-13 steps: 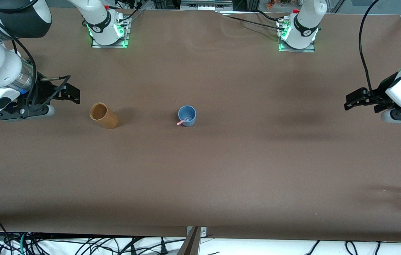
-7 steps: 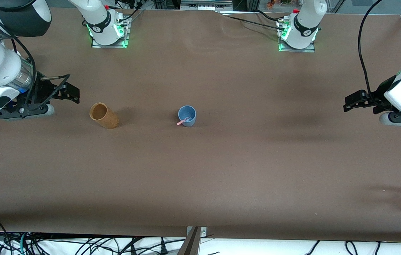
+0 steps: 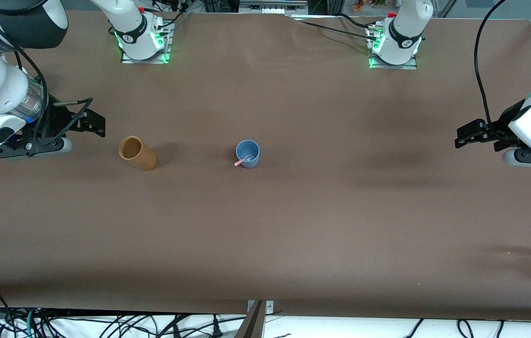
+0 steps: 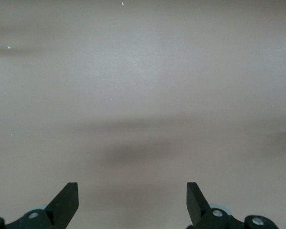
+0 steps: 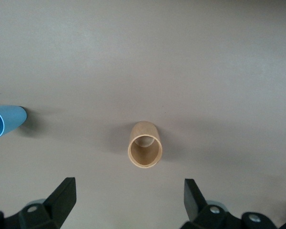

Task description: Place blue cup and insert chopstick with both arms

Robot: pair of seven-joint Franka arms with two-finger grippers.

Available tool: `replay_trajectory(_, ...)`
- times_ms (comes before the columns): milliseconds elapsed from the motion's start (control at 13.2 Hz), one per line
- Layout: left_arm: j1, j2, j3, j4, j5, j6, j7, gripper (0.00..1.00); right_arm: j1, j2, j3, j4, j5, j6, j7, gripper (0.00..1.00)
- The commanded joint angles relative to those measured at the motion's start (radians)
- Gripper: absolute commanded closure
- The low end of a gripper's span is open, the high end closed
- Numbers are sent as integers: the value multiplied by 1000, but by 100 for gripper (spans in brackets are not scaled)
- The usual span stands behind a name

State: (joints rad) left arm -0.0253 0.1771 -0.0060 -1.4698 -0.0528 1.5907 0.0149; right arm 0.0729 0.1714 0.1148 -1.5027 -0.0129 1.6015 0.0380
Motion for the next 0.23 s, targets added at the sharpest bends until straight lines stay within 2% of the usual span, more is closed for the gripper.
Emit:
replay_trajectory(0,5,-7,-6,8,19,-6,20,0,-4,-41,-1,-39,13,-3,-20,0)
replay_trajectory(152,5,-7,-6,8,19,-6,22,0,-4,-49,-1,-51,13,-5,-17,0)
